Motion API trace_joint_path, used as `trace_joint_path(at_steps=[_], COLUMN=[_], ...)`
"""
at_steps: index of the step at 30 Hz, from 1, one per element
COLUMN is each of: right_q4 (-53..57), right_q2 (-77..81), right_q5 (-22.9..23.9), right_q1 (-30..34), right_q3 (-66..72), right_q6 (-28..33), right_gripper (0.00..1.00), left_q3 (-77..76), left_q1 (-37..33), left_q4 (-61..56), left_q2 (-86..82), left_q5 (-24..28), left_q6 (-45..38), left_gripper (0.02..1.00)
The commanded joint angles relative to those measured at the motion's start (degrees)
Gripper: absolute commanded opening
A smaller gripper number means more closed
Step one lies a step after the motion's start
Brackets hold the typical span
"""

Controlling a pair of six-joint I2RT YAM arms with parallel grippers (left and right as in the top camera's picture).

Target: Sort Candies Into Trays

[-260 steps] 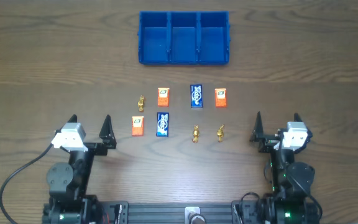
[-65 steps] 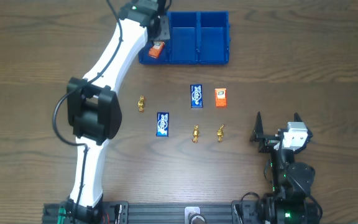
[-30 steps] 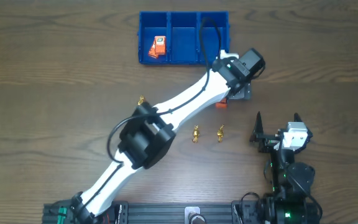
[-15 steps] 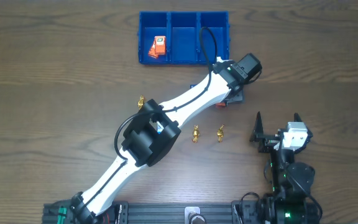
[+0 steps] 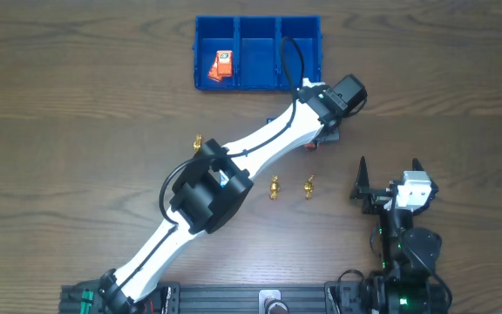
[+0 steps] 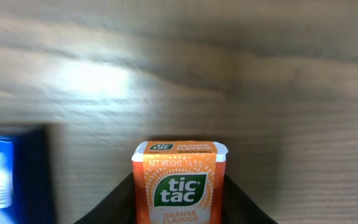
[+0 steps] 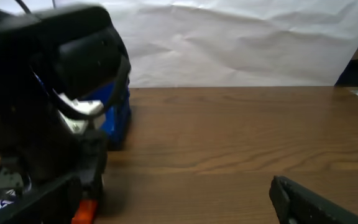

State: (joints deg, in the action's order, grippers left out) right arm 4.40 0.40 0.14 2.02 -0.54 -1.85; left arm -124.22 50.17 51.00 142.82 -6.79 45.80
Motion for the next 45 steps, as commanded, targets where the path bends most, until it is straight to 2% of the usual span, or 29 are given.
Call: trace_joint_path(at_steps=[1, 4, 7, 10, 14, 22, 34, 36, 37, 40, 41, 45], right_q4=[0.42, 0.42, 0.39, 0.42, 0.42, 0.42, 0.39, 0.42, 0.42, 0.39, 0.42, 0.42], right_q2=[-0.24, -0.24, -0.24, -0.24, -0.24, -0.24, -0.24, -0.24, -0.24, -0.24, -0.24, -0.24], right_q5=[-0.28, -0.28, -0.28, -0.28, -0.28, -0.28, -0.28, -0.28, -0.28, -0.28, -0.28, -0.28], right_q1=[0.31, 0.31, 0.31, 0.31, 0.31, 0.31, 0.31, 0.31, 0.31, 0.31, 0.31, 0.31], right_q3=[0.09, 0.09, 0.09, 0.09, 0.09, 0.09, 0.09, 0.09, 0.09, 0.09, 0.09, 0.09], right_q6=[0.85, 0.83, 0.83, 0.83, 0.85, 0.85, 0.83, 0.83, 0.85, 0.83, 0.85, 0.83], right_gripper=[0.998, 0.998, 0.998, 0.998, 0.998, 0.998, 0.998, 0.998, 0.998, 0.998, 0.998, 0.998], left_q3=[-0.42, -0.42, -0.42, -0.42, -0.42, -0.42, -0.42, -0.42, -0.42, -0.42, -0.42, -0.35], left_q1=[-5.64, -10.62, -17.11, -24.06, -28.79, -30.29, -30.29, -30.29, -30.27, -30.27, -30.34, -31.43], left_q4=[0.17, 0.17, 0.17, 1.01, 0.61, -3.76, -3.96, -3.87, -3.89, -4.2, -4.44, -4.46], left_q2=[-15.85, -20.79, -22.47, -20.7, -16.96, -10.03, -8.96, -8.94, -8.94, -9.57, -10.47, -18.78], left_q5=[-10.43, -10.75, -8.31, -3.08, 2.1, 6.4, 6.62, 6.62, 6.6, 6.6, 6.51, 4.81], left_q6=[-9.18, -13.73, -18.38, -21.97, -26.23, -31.23, -32.09, -32.09, -32.09, -30.62, -30.32, -29.49], left_gripper=[0.316, 0.316, 0.316, 0.316, 0.318, 0.327, 0.358, 0.457, 0.57, 0.822, 0.864, 0.884])
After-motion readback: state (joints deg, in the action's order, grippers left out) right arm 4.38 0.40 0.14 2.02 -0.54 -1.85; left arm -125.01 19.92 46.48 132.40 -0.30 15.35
